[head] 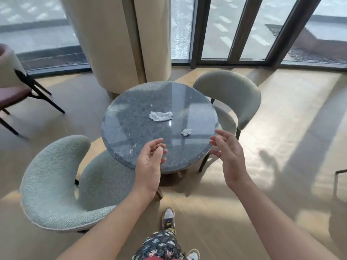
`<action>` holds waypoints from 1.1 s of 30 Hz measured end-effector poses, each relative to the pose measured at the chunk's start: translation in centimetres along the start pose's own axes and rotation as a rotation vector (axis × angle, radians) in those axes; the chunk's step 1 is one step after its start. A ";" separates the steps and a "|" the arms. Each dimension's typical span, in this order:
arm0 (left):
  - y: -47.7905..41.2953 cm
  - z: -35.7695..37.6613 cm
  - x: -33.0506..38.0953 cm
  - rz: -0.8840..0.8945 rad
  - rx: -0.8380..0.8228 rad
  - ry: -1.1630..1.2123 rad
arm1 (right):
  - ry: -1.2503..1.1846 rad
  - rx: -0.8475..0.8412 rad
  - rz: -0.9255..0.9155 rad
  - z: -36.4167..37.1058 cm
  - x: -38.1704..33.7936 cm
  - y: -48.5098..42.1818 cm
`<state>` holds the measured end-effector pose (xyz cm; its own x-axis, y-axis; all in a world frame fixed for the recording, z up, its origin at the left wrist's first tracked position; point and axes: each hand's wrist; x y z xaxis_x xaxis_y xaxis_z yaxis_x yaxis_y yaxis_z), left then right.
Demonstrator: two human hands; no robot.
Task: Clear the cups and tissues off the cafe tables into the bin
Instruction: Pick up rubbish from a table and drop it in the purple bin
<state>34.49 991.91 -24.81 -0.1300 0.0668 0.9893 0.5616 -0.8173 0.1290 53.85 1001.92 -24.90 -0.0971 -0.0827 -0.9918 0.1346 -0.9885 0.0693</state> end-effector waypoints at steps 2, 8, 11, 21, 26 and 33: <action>-2.1 0.7 -0.5 -0.009 0.017 -0.004 | 0.057 -0.018 0.015 0.5 1.2 -2.9; -11.6 2.9 -2.6 -0.094 0.053 -0.016 | 0.443 -0.091 0.003 2.9 6.7 -14.8; -17.0 3.7 -3.6 -0.125 0.064 -0.047 | 0.697 -0.164 -0.002 4.3 10.6 -21.1; -29.8 3.5 -8.1 -0.240 0.110 -0.225 | 1.389 -0.604 0.174 6.7 22.5 -30.9; -31.8 2.8 -9.7 -0.298 0.145 -0.258 | 1.459 -0.616 0.083 7.3 24.4 -31.6; -32.4 3.1 -9.4 -0.293 0.121 -0.294 | 0.912 -0.219 0.267 9.4 18.2 -34.4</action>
<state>20.05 1019.56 -38.04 -0.0699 0.4608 0.8847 0.6295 -0.6676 0.3975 38.24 1033.19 -44.29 0.7516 -0.0795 -0.6548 0.2307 -0.8983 0.3739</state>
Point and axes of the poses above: each hand's wrist, its own y-axis away from the middle knuckle, its own z-axis out of the palm, x = y × z, and after that the axes turned 1 degree about -y, right-handed
